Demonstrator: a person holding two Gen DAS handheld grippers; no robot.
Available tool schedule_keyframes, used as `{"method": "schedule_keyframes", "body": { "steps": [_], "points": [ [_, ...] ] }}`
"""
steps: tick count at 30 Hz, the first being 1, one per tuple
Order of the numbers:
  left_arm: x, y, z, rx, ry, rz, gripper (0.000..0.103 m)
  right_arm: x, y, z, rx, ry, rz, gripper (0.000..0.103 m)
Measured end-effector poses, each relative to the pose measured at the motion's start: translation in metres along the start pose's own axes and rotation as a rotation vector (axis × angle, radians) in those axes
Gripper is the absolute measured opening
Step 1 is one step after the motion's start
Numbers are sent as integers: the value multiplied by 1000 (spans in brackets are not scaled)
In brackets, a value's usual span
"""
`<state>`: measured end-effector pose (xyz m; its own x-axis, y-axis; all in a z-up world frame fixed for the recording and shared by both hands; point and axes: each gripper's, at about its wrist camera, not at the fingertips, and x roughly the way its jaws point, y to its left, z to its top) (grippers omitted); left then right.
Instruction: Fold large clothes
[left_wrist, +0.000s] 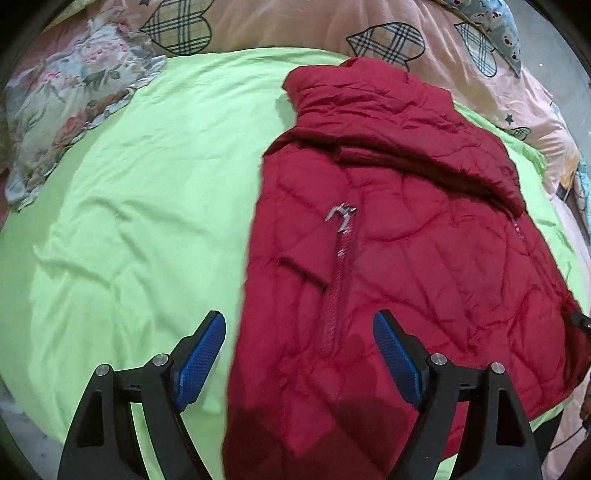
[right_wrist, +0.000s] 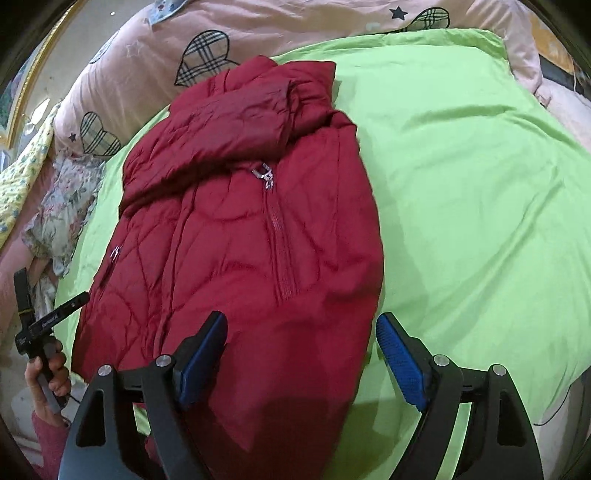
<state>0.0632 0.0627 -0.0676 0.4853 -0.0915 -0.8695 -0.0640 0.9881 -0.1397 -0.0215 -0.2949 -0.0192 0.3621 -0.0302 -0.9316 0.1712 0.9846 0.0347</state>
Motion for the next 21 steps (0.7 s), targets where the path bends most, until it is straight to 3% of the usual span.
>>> {"method": "schedule_keyframes", "body": {
  "steps": [4,9,14,21],
  "points": [
    [-7,11,-16,-15,13,5,82,-7,-7,-17,15,6,41,78],
    [-8,21,-32,-27,39,-22,82,-20,-22,-38,34,-4,60,51],
    [-5,27,-43,-42,59,-57,82,-24,-27,-46,56,-27,100,44],
    [0,32,-47,-58,69,-93,82,-24,-24,-47,64,-26,109,47]
  ]
}}
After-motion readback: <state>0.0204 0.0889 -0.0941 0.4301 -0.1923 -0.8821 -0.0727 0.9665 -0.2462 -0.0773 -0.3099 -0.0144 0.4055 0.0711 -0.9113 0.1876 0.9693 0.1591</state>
